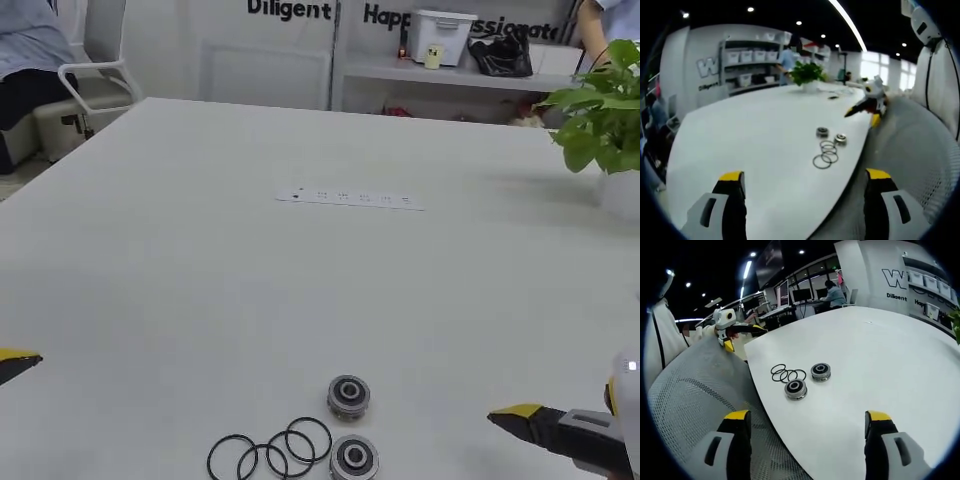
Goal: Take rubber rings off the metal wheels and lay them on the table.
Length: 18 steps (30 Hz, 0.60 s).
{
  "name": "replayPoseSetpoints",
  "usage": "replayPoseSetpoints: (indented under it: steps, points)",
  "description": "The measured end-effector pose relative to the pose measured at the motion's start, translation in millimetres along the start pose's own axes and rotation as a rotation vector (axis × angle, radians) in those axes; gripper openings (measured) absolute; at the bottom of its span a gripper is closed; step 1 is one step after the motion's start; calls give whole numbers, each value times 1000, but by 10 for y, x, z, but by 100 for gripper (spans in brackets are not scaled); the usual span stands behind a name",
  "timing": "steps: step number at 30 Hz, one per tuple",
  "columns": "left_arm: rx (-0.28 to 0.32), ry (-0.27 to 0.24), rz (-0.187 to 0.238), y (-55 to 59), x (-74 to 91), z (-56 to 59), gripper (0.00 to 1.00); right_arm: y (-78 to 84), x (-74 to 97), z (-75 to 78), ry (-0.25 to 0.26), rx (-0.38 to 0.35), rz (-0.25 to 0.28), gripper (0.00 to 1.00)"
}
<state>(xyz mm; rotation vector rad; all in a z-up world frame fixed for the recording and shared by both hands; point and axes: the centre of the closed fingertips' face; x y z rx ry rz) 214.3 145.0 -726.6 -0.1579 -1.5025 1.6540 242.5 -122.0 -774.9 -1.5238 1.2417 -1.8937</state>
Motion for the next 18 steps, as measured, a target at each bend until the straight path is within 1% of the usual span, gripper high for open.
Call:
replayPoseSetpoints:
  steps: [8, 18]
  points:
    - [4, -5, 9, -2, 11, -14, 100, -16, -11, -13, -6, 1, 1, 90]
    - [0, -1, 5, 4, 7, -6, 100, -12, -13, -48, -11, 4, -7, 89]
Point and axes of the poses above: the centre of the closed fingertips' face, and the gripper's own axes: x roughly backward along the fingers, z roughly to its right, y roughly out of its underside, and after that the axes turned 14 degrees about x, right-handed
